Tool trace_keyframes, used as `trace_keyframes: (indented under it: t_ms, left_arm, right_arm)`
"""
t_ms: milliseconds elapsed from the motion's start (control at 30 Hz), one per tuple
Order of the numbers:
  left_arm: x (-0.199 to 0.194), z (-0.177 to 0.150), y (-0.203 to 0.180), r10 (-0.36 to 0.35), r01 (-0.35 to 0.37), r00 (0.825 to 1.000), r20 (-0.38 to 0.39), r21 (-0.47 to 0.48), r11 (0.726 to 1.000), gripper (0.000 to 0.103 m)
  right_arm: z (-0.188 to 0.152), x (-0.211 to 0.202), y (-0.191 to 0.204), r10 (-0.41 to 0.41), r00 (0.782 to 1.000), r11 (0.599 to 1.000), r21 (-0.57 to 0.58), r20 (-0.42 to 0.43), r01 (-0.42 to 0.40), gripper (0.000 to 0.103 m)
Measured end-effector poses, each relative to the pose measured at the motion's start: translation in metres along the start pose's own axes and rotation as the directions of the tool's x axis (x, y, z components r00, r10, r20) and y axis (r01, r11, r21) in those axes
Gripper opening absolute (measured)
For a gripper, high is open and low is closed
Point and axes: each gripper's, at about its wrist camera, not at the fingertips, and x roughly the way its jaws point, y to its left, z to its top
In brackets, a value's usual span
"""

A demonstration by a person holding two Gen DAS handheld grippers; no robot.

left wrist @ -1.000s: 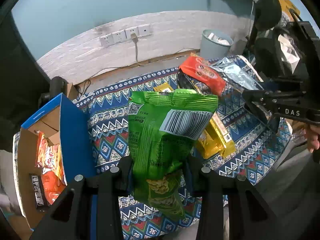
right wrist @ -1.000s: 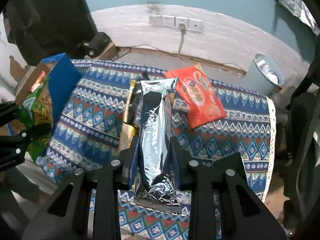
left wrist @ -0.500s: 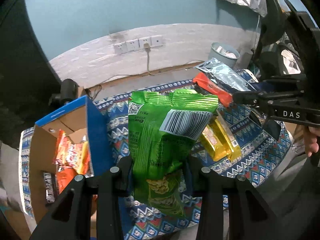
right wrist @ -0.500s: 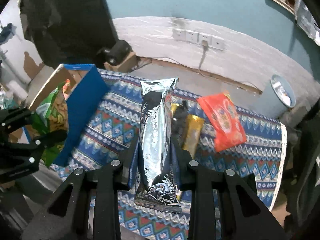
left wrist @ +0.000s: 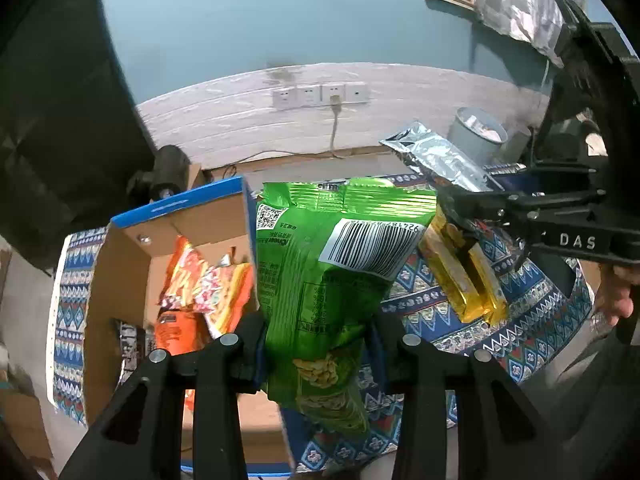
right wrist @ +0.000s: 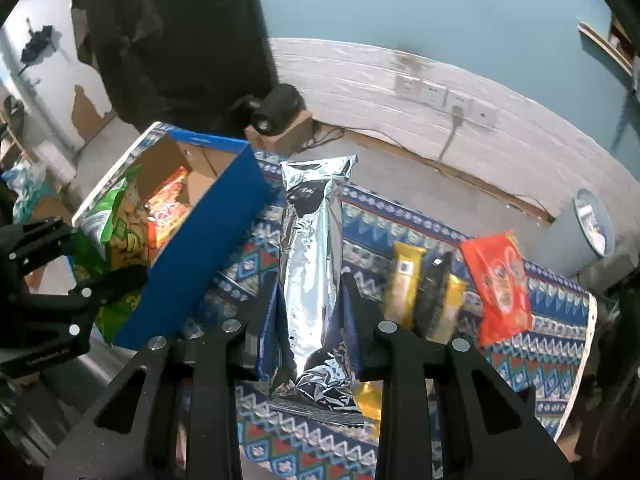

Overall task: Organize snacks
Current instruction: 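Carry both bags over the cardboard box and release them inside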

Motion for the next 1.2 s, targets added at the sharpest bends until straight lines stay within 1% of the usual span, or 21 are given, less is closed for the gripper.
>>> trace_keyframes:
  t_ms: [200, 267, 500, 900, 1033, 1200]
  left_arm:
    - [-0.010, -0.006, 0.025, 0.018, -0.017, 1.000, 0.021, -0.042, 0.999, 0.040]
    - [-0.012, -0.009, 0.033, 0.036, -0.034, 0.999, 0.026, -0.055, 0.998, 0.040]
    - [-0.011, -0.017, 0.062, 0.073, -0.071, 0.997, 0.014, -0.111, 0.991, 0.040]
    - [-0.007, -0.032, 0.115, 0.129, -0.135, 0.991, -0.041, -0.198, 0.971, 0.040]
    - [0.001, -0.040, 0.131, 0.164, -0.178, 0.983, -0.081, -0.214, 0.960, 0.040]
    - [0.008, -0.049, 0.149, 0.180, -0.203, 0.977, -0.114, -0.249, 0.947, 0.040]
  right_arm:
    - [0.015, 0.015, 0.031, 0.023, 1.000, 0.999, -0.048, -0.011, -0.024, 0.028]
    - [0.019, 0.021, 0.041, 0.032, 0.999, 0.997, -0.066, -0.014, -0.033, 0.028]
    - [0.034, 0.037, 0.076, 0.072, 0.997, 0.992, -0.106, -0.030, -0.075, 0.028]
    - [0.057, 0.067, 0.124, 0.138, 0.988, 0.981, -0.127, -0.066, -0.145, 0.028]
    - [0.065, 0.077, 0.138, 0.166, 0.983, 0.978, -0.116, -0.080, -0.175, 0.028]
    - [0.072, 0.089, 0.158, 0.186, 0.978, 0.972, -0.130, -0.093, -0.197, 0.028]
